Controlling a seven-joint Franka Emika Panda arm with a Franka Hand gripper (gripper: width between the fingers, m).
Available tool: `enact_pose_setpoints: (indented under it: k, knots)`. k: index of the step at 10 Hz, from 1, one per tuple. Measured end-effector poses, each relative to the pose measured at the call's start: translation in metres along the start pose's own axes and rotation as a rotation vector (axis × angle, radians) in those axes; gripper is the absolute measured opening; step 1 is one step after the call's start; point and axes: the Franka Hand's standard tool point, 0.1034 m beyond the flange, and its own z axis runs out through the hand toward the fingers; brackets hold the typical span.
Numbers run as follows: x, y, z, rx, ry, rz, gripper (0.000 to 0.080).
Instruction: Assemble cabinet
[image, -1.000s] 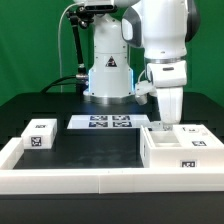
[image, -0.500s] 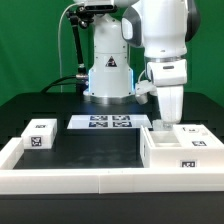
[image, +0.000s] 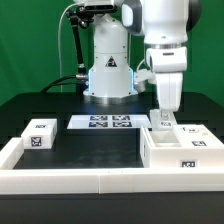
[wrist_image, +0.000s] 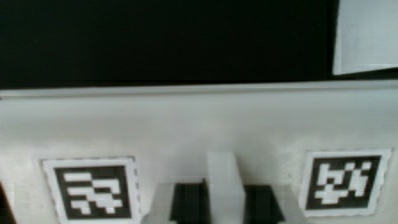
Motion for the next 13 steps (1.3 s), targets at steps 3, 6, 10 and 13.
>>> enact_pose_setpoints:
  k: [3, 6, 10, 13]
  knots:
    - [-0.011, 0.012, -0.013, -0.009, -0.009, 0.020, 0.0073]
    - [-0.017, 0.029, -0.020, -0.022, -0.005, 0.036, 0.0073]
    - [-0.019, 0.033, -0.022, -0.016, -0.008, 0.027, 0.0073]
    - [-0.019, 0.052, -0.019, -0.007, 0.005, 0.028, 0.0073]
